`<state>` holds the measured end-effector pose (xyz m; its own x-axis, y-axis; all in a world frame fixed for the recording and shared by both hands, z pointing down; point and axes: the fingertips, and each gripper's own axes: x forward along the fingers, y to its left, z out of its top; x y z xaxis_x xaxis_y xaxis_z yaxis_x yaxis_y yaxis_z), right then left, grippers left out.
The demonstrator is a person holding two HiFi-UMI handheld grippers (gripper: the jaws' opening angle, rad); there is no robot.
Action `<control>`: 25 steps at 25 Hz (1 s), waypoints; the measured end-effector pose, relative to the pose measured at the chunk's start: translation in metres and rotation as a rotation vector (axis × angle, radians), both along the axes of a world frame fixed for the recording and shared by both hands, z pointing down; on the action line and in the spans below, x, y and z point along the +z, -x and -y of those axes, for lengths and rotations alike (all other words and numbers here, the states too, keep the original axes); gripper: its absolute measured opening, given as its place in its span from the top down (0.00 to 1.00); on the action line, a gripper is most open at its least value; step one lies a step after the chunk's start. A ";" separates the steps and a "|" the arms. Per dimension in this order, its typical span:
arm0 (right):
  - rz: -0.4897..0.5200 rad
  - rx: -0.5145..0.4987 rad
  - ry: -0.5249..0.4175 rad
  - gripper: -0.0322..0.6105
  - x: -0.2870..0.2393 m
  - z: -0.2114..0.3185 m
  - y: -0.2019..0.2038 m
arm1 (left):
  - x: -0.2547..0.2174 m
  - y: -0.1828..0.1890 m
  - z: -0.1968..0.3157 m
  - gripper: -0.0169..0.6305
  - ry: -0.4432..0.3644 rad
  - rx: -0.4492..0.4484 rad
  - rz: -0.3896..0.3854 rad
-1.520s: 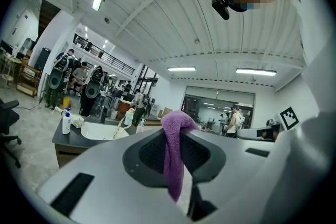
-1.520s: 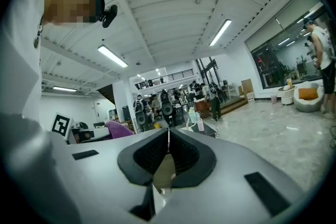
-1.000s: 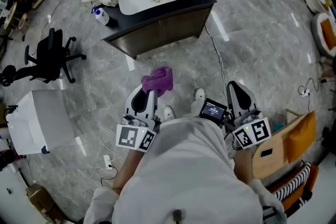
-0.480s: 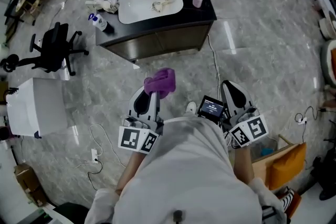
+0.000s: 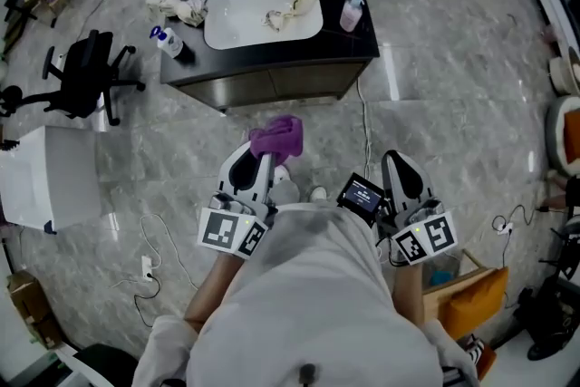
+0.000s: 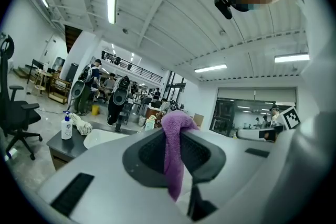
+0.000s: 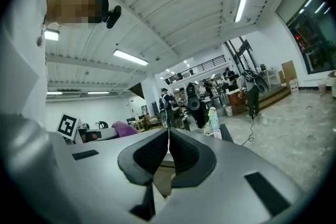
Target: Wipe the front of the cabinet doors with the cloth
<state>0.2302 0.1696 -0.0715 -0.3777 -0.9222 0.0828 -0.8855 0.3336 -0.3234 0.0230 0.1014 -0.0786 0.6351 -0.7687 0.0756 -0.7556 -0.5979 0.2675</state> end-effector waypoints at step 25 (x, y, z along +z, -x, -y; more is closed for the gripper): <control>-0.116 -0.038 0.164 0.91 0.066 0.068 -0.098 | 0.070 -0.040 0.077 0.90 0.126 0.035 0.045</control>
